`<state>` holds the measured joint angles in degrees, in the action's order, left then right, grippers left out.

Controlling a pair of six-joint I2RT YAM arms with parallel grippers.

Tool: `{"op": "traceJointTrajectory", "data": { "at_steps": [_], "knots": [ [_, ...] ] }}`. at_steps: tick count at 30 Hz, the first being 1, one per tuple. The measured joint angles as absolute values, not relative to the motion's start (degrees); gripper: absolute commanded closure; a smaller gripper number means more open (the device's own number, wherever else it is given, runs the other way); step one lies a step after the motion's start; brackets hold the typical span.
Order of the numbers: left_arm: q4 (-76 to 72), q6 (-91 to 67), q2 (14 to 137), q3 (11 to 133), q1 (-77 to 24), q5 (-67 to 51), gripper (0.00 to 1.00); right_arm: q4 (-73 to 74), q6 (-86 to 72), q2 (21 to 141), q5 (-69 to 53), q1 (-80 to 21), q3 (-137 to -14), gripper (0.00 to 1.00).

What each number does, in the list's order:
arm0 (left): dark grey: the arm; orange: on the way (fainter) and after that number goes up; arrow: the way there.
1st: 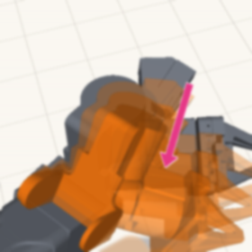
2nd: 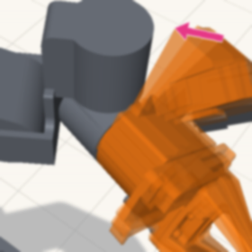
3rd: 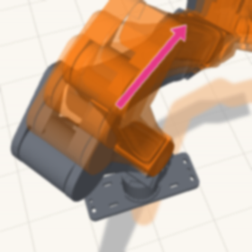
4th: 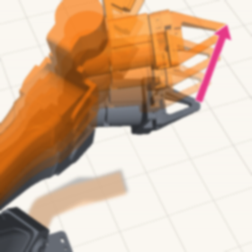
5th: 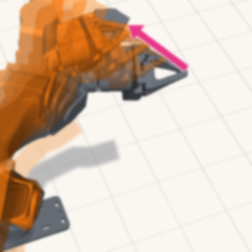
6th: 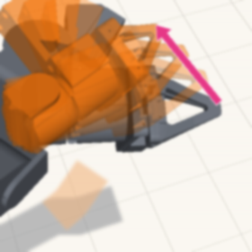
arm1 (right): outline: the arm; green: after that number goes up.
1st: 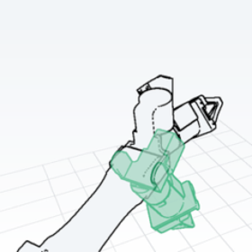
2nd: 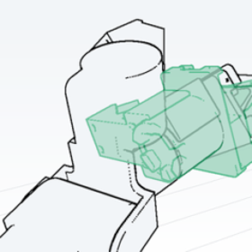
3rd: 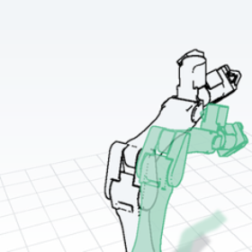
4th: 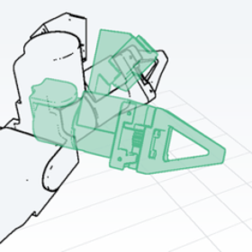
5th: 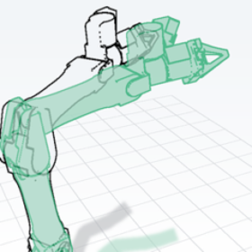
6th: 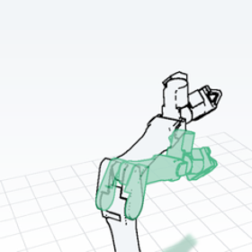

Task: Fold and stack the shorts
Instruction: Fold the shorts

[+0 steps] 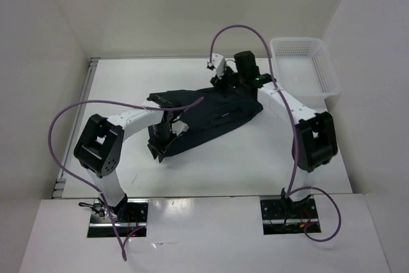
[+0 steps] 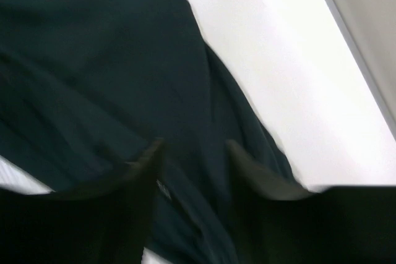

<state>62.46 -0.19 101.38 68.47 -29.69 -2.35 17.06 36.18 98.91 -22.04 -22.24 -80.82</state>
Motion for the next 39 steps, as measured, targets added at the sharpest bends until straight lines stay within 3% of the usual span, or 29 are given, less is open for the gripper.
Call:
{"op": "traceJointTrajectory", "data": {
  "at_steps": [1,3,12,24,39],
  "knots": [
    [63.1,-0.2,101.4,69.6,-29.1,-3.0,0.62,16.4,33.2,101.4,-22.8,-23.6,-83.2,0.72],
    [63.8,-0.2,101.4,73.1,-27.5,-4.2,0.62,14.9,27.6,106.3,-23.2,-25.0,-86.5,0.80],
    [57.9,-0.2,102.2,82.2,-17.7,-4.8,0.61,16.3,18.7,122.3,-18.1,-25.8,-91.6,0.99],
    [51.7,-0.2,119.2,94.7,-16.2,-3.4,0.59,19.7,24.0,120.5,-18.3,-27.0,-85.6,1.00],
    [50.8,-0.2,122.6,93.5,-16.2,-3.7,0.58,23.7,39.1,109.1,-19.4,-27.7,-70.8,1.00]
  ]
}}
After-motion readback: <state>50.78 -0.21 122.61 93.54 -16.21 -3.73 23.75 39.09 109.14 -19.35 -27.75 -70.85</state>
